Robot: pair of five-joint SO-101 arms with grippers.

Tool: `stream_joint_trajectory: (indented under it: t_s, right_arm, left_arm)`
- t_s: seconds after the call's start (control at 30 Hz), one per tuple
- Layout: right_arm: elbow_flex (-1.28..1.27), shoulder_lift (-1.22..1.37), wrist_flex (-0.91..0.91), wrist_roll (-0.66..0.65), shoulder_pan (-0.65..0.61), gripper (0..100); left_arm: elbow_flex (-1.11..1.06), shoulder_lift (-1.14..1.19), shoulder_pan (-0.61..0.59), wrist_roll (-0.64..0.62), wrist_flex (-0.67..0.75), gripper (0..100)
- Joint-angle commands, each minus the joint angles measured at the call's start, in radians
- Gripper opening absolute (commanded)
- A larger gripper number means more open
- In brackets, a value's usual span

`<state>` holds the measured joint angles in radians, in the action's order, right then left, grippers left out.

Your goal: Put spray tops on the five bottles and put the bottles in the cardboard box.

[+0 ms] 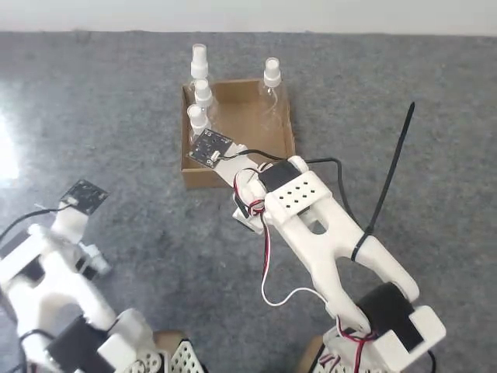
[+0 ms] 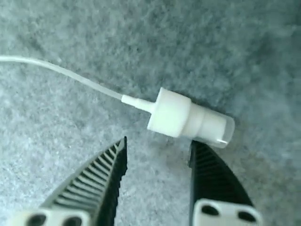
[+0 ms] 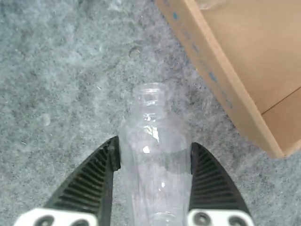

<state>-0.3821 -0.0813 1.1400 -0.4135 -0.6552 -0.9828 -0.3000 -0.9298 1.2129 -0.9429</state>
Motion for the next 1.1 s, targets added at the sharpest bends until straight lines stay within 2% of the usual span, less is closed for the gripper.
stream_joint_trajectory:
  t_s: [0.0, 0.2, 0.43, 0.6, 0.77, 0.97, 1.07]
  right_arm:
    - [0.003, -0.054, -0.018, 0.002, 0.015, 8.6]
    - [0.003, -0.054, -0.018, 0.002, 0.015, 8.6]
    - [0.003, -0.054, -0.018, 0.002, 0.015, 8.6]
    - [0.003, -0.054, -0.018, 0.002, 0.015, 8.6]
    - [0.003, -0.054, -0.018, 0.002, 0.016, 8.6]
    - [0.003, -0.054, -0.018, 0.002, 0.016, 8.6]
    - [0.003, -0.053, -0.018, 0.002, 0.016, 8.7]
  left_arm:
    - [0.010, -0.012, 0.068, -0.091, 0.012, 20]
    - [0.028, -0.012, 0.121, -0.104, -0.028, 20]
    - [0.199, -0.012, 0.184, -0.061, -0.236, 20]
    - [0.271, -0.009, 0.222, -0.049, -0.242, 25]
    - [0.269, -0.009, 0.229, 0.118, -0.242, 25]
    - [0.274, -0.012, 0.147, 0.371, -0.242, 25]
    - [0.268, -0.005, 0.121, 0.451, -0.242, 25]
